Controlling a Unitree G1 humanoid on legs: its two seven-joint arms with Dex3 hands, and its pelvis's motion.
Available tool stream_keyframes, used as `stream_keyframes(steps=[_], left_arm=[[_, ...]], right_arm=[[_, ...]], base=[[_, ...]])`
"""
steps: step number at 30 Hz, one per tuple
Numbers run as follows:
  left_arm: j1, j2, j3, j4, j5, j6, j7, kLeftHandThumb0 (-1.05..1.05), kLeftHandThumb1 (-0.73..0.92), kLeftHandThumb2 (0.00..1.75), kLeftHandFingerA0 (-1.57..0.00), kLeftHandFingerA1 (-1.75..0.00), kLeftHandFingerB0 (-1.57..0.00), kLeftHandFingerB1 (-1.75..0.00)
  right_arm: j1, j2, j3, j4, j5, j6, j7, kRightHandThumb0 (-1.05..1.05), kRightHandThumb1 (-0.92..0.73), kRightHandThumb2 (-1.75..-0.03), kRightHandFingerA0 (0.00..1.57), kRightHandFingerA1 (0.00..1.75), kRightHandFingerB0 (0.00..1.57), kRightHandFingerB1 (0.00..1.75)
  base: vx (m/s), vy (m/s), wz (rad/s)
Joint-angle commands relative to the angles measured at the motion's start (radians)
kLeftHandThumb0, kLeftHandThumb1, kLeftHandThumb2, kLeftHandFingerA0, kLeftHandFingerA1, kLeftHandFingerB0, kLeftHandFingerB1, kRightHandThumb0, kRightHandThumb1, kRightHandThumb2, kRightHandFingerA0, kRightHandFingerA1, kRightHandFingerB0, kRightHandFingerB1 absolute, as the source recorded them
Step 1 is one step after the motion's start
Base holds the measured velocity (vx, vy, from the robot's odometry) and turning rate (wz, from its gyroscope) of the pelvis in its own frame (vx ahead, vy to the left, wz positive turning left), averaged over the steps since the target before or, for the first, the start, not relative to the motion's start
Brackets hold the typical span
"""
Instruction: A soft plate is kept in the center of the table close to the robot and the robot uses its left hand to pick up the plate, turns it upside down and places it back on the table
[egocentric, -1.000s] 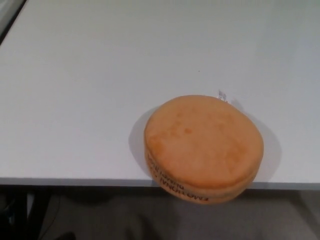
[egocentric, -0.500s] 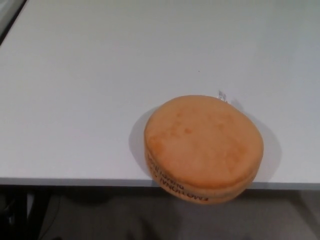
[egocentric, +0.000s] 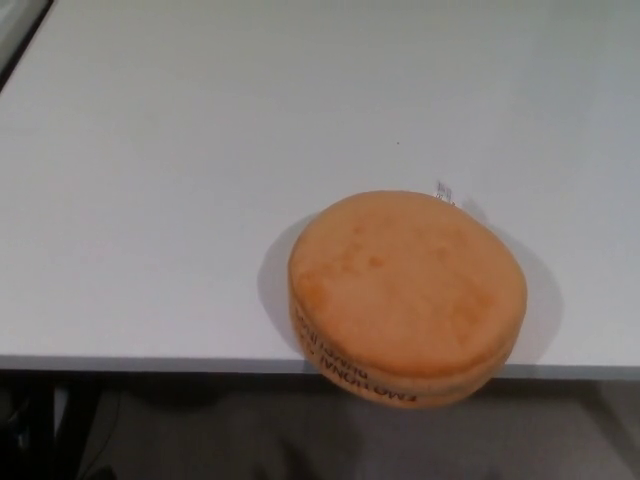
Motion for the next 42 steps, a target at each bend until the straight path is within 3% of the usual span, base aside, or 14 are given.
stream_keyframes(steps=[1, 4, 5, 7, 8, 18, 22, 23, 25, 26, 33, 36, 37, 42], left_arm=[[-0.003, -0.004, 0.014, 0.054, 0.135, -0.260, -0.095, -0.90, 0.73, 1.12, -0.18, -0.50, -0.10, -0.42], [-0.007, -0.008, 0.017, 0.065, 0.133, -0.272, -0.103, -0.90, 0.74, 1.12, -0.18, -0.50, -0.10, -0.42], [-0.008, -0.010, 0.019, 0.070, 0.134, -0.276, -0.106, -0.93, 0.92, 0.72, -0.24, -0.41, -0.17, -0.29], [-0.012, -0.013, 0.023, 0.081, 0.132, -0.283, -0.112, -0.93, 0.92, 0.72, -0.24, -0.41, -0.17, -0.29], [-0.013, -0.015, 0.024, 0.085, 0.132, -0.288, -0.116, -0.90, 0.73, 1.12, -0.19, -0.50, -0.10, -0.42], [-0.020, -0.035, 0.042, 0.102, 0.153, -0.311, -0.136, -0.89, 0.74, 1.13, -0.20, -0.51, -0.09, -0.41], [-0.023, -0.042, 0.051, 0.109, 0.160, -0.319, -0.143, -0.90, 0.74, 1.12, -0.19, -0.49, -0.09, -0.41], [-0.024, -0.043, 0.052, 0.112, 0.161, -0.319, -0.146, -0.94, 0.91, 0.73, -0.23, -0.39, -0.15, -0.28], [-0.027, -0.044, 0.055, 0.117, 0.157, -0.317, -0.155, -0.94, 0.91, 0.73, -0.22, -0.39, -0.16, -0.28], [-0.027, -0.044, 0.056, 0.118, 0.163, -0.321, -0.152, -0.90, 0.74, 1.13, -0.19, -0.50, -0.10, -0.41], [-0.032, -0.054, 0.064, 0.116, 0.172, -0.318, -0.156, -0.89, 0.74, 1.13, -0.19, -0.51, -0.09, -0.41], [-0.029, -0.056, 0.067, 0.110, 0.170, -0.308, -0.159, -0.90, 0.73, 1.12, -0.19, -0.50, -0.10, -0.41], [-0.028, -0.056, 0.068, 0.109, 0.171, -0.307, -0.160, -0.93, 0.92, 0.72, -0.23, -0.40, -0.16, -0.28], [-0.025, -0.058, 0.072, 0.107, 0.183, -0.309, -0.163, -0.94, 0.91, 0.73, -0.22, -0.40, -0.14, -0.27]], right_arm=[[0.021, -0.013, -0.009, 0.014, -0.009, -0.052, 0.018, -0.77, -0.88, -0.67, 0.40, 0.39, 0.32, 0.30], [0.023, -0.015, -0.008, 0.009, -0.013, -0.045, 0.015, -0.77, -0.88, -0.67, 0.40, 0.39, 0.32, 0.30], [0.022, -0.015, -0.008, 0.011, -0.012, -0.046, 0.016, -0.75, -0.89, -0.67, 0.40, 0.39, 0.31, 0.30], [0.020, -0.015, -0.008, 0.015, -0.011, -0.051, 0.020, -0.76, -0.88, -0.67, 0.39, 0.39, 0.31, 0.30], [0.020, -0.016, -0.007, 0.016, -0.014, -0.053, 0.018, -0.77, -0.89, -0.68, 0.40, 0.39, 0.31, 0.30], [0.016, -0.015, -0.009, 0.024, -0.008, -0.062, 0.020, -0.75, -0.88, -0.67, 0.39, 0.39, 0.31, 0.30], [0.016, -0.016, -0.008, 0.024, -0.003, -0.060, 0.025, -0.76, -0.88, -0.67, 0.39, 0.40, 0.31, 0.30], [0.016, -0.015, -0.009, 0.025, -0.005, -0.059, 0.023, -0.76, -0.88, -0.67, 0.39, 0.39, 0.31, 0.30], [0.015, -0.014, -0.008, 0.027, -0.005, -0.060, 0.022, -0.76, -0.88, -0.67, 0.40, 0.40, 0.31, 0.30], [0.017, -0.014, -0.008, 0.022, -0.008, -0.058, 0.019, -0.76, -0.88, -0.67, 0.40, 0.39, 0.31, 0.30], [0.013, -0.014, -0.009, 0.029, -0.003, -0.064, 0.022, -0.76, -0.88, -0.68, 0.41, 0.40, 0.31, 0.30], [0.015, -0.014, -0.008, 0.027, -0.001, -0.058, 0.024, -0.76, -0.88, -0.68, 0.40, 0.39, 0.30, 0.30], [0.015, -0.013, -0.008, 0.029, -0.002, -0.060, 0.024, -0.76, -0.88, -0.68, 0.40, 0.39, 0.30, 0.30], [0.016, -0.011, -0.008, 0.031, -0.002, -0.062, 0.023, -0.76, -0.88, -0.67, 0.40, 0.39, 0.30, 0.30]], base=[[0.00, 0.000, 0.00], [0.00, 0.000, 0.00], [0.00, 0.000, 0.00], [0.00, 0.000, 0.00], [0.00, 0.000, 0.00], [0.00, 0.000, 0.00], [0.00, 0.000, 0.00], [0.00, 0.000, 0.00], [0.00, 0.000, 0.00], [0.00, 0.000, 0.00], [0.00, 0.000, 0.00], [0.00, 0.000, 0.00], [0.00, 0.000, 0.00], [0.00, 0.000, 0.00]])
